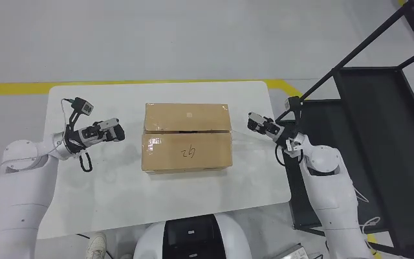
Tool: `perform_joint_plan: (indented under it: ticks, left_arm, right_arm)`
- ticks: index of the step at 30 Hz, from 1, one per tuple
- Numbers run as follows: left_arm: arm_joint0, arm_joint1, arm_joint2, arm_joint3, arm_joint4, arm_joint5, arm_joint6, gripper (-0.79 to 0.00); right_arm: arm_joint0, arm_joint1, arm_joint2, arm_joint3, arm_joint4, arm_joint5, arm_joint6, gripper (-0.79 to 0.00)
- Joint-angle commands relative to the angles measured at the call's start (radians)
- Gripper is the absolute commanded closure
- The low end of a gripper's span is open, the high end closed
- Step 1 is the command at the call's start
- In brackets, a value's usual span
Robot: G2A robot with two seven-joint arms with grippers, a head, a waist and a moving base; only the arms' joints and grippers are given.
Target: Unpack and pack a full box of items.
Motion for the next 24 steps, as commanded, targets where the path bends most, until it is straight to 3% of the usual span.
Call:
perform_joint_plan:
  ticks: [1,6,17,24]
  left_arm:
    - [-0.024,0.001,0.009,0.008,-0.015,0.017,-0.057,-0.785]
    - [-0.046,0.001,0.028,0.005,-0.052,0.053,-0.092,-0.785]
    - [-0.046,0.001,0.028,0.005,-0.052,0.053,-0.092,-0.785]
    - [-0.055,-0.003,0.063,-0.024,-0.055,0.089,-0.088,-0.785]
  right_arm:
    - [0.005,0.006,-0.004,0.001,-0.062,0.017,0.027,-0.785]
    - [0.037,0.015,-0.035,0.029,-0.114,0.004,0.091,-0.785]
    - [0.037,0.015,-0.035,0.029,-0.114,0.004,0.091,-0.785]
    - [0.082,0.018,-0.104,0.074,-0.146,-0.027,0.124,-0.785]
